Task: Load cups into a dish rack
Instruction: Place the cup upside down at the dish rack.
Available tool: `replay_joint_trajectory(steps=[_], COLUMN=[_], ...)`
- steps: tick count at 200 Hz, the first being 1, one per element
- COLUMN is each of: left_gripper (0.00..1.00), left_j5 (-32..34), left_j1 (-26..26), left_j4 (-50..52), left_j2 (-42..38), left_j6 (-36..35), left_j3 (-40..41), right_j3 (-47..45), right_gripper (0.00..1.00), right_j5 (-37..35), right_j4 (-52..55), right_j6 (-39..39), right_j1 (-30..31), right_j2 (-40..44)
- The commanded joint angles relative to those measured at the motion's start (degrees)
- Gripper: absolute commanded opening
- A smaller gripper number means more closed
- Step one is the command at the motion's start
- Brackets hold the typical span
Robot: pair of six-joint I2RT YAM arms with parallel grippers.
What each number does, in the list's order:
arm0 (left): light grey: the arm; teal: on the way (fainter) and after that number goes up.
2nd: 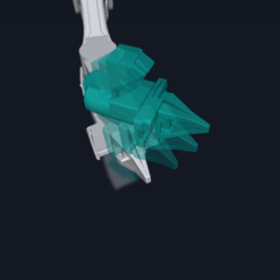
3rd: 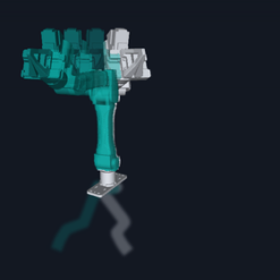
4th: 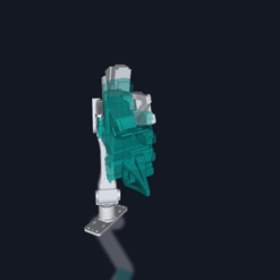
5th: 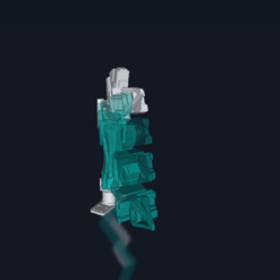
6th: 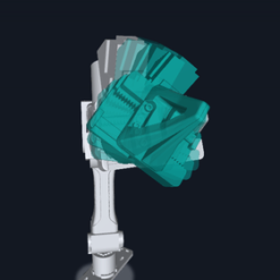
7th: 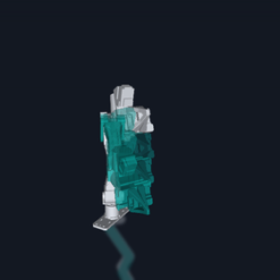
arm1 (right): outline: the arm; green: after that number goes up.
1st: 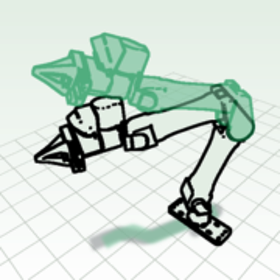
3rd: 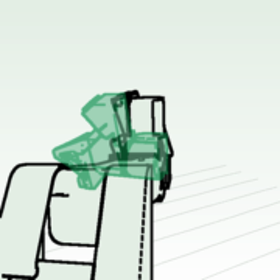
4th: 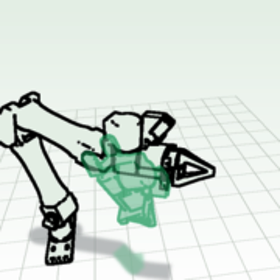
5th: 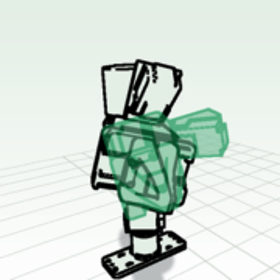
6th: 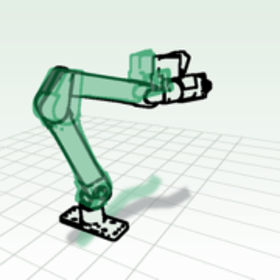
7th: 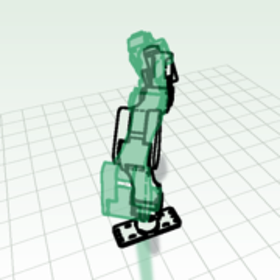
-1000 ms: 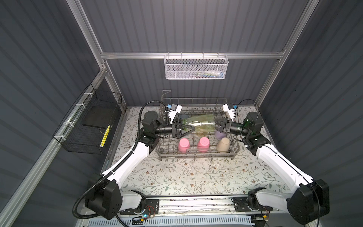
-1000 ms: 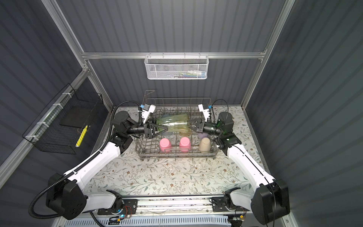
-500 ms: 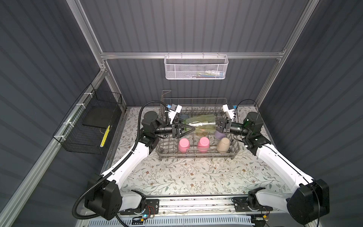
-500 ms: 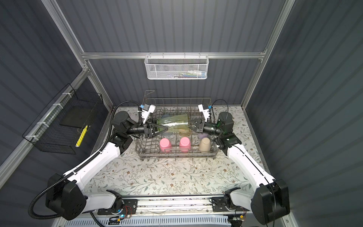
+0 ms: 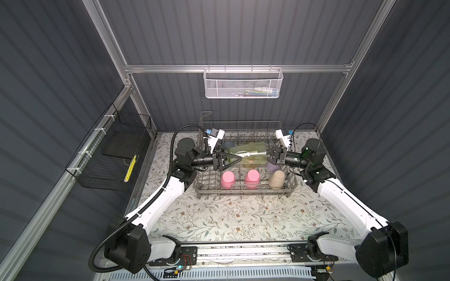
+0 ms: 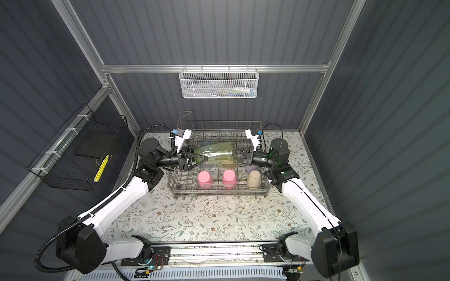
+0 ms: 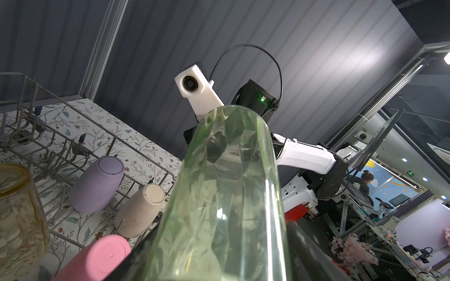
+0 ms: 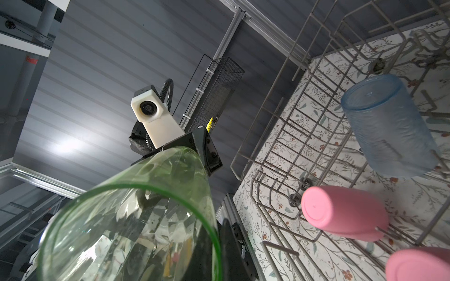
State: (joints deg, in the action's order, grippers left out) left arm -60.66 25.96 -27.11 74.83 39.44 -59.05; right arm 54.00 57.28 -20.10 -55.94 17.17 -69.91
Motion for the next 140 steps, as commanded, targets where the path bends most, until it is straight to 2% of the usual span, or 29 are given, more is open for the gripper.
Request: replay_joint_trajectory(steps=[1, 13, 40, 60, 107, 140], left_gripper=[0.73, 0.72, 0.82, 0.81, 0.65, 0.58], left_j5=[-0.6, -0.6, -0.5, -0.6, -0.7, -0.9], left_j1=[0.4, 0.4, 0.4, 0.4, 0.4, 0.4], left_j4=[-2.6, -3.6, -4.1, -4.7, -5.5, -6.0], left_j2=[-1.3, -1.2, -1.4, -1.4, -1.2, -1.2], left_j6=[0.0, 0.7, 1.2, 1.5, 2.1, 2.3], left_j3=[0.4, 0.7, 0.9, 1.0, 1.3, 1.4], right_j3=[-0.2, -0.3, -0.3, -0.4, -0.5, -0.6], right_gripper=[0.00, 0.00, 0.00, 0.00, 0.00, 0.00], right_j5=[0.0, 0.2, 0.6, 0.4, 0.3, 0.6], right_j4=[-1.8, -1.9, -1.9, -1.8, -1.8, -1.7], right_j6=[0.5, 0.5, 0.5, 0.6, 0.6, 0.6], right_j1=[-0.4, -0.3, -0.4, -0.4, -0.4, -0.4], right_j2=[0.6, 0.6, 0.5, 0.5, 0.4, 0.1])
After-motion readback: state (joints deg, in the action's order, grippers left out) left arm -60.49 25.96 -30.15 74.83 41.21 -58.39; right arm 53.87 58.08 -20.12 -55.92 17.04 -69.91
